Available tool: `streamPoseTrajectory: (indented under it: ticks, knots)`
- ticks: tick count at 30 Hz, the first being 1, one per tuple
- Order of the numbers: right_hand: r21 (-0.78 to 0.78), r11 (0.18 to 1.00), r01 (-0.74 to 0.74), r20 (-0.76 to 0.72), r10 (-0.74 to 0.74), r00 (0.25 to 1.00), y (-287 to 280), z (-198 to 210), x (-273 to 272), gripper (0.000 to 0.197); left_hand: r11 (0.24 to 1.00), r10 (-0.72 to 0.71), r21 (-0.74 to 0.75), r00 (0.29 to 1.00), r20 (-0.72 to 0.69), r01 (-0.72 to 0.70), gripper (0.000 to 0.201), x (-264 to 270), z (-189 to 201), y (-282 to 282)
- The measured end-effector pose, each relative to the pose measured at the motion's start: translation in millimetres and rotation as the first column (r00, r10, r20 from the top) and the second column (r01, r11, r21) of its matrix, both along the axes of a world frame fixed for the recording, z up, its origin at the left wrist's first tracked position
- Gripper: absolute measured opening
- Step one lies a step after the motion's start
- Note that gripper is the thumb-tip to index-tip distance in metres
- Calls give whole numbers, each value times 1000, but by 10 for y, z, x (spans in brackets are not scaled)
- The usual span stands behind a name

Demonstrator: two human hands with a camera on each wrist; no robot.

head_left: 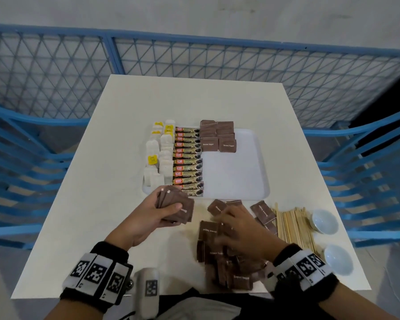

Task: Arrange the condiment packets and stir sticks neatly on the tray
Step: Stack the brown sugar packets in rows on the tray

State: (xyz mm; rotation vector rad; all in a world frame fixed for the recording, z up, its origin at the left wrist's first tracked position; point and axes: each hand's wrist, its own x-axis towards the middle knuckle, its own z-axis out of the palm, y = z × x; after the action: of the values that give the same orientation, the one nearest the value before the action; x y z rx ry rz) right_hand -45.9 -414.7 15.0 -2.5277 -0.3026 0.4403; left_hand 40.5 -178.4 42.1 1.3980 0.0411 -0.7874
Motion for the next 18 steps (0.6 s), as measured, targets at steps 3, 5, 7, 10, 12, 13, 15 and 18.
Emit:
streamPoseTrajectory:
  ticks: [3,5,7,10,12,13,15,18]
  knots:
    - [-239,942,-236,-159,201,967,-80,-127,-246,68,995,97,15,995,19,-97,32,-19,-8,100]
    - [-314,899,-304,-181,258,949,-60,-176,-334,72,991,127,41,991,33,-129,34,-37,-7,133]
    - [-376,864,-333,-159,294,942,2,-207,-368,70,987,140,70,989,46,-143,35,-44,-6,156]
    - [-396,854,-336,-144,304,942,84,-217,-365,66,985,144,89,987,67,-150,37,-45,7,167]
    - [-395,852,-344,-159,305,939,99,-210,-351,64,984,148,87,986,74,-154,37,-48,8,167]
    - [-392,851,-350,-164,310,937,102,-207,-344,61,984,148,89,986,76,-154,36,-47,5,164]
    - [-373,856,-358,-157,322,933,114,-195,-334,51,985,134,99,988,80,-142,34,-48,8,146]
    - [-298,883,-363,-128,340,932,151,-165,-319,26,987,94,122,991,92,-105,32,-39,9,97]
